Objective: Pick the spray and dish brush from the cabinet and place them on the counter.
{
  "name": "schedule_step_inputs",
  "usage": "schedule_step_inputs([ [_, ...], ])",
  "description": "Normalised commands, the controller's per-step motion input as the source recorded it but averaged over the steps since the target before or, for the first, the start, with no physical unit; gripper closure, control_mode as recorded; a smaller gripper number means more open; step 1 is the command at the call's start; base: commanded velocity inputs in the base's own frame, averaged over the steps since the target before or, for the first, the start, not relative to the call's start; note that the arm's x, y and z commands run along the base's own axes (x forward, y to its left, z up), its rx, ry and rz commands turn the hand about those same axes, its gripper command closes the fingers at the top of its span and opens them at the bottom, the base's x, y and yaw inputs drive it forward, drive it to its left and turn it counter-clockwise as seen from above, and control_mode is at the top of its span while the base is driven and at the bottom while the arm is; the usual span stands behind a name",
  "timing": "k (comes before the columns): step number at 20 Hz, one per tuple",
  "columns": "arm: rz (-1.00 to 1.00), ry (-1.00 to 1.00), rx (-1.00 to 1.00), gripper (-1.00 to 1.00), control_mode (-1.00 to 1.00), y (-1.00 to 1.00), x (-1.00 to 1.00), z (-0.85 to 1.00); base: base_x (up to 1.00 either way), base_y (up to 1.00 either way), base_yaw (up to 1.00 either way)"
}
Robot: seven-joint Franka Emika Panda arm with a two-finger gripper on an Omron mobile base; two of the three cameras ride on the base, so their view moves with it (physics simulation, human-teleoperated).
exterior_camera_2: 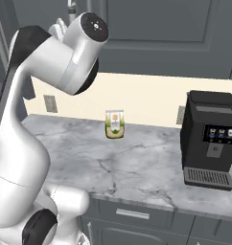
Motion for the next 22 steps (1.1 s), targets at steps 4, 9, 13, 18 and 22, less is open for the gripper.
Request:
schedule_step_inputs([
  [4, 0.03, 0.00, 0.09, -1.00, -1.00, 0.30, 0.02, 0.09, 0.00, 0.00, 0.00],
  [9, 0.07, 0.00, 0.05, -1.00, -1.00, 0.37, -0.17, 0.07, 0.00, 0.00, 0.00],
  [13, 0.07, 0.00, 0.05, -1.00, -1.00, 0.32, -0.03, 0.02, 0.00, 0.00, 0.00],
  [18, 0.06, 0.03, 0.02, -1.00, -1.00, 0.29, 0.12, 0.00, 0.00, 0.00, 0.00],
  [22, 0.06, 0.07, 0.00, -1.00, -1.00, 0.24, 0.10, 0.00, 0.00, 0.00, 0.00],
])
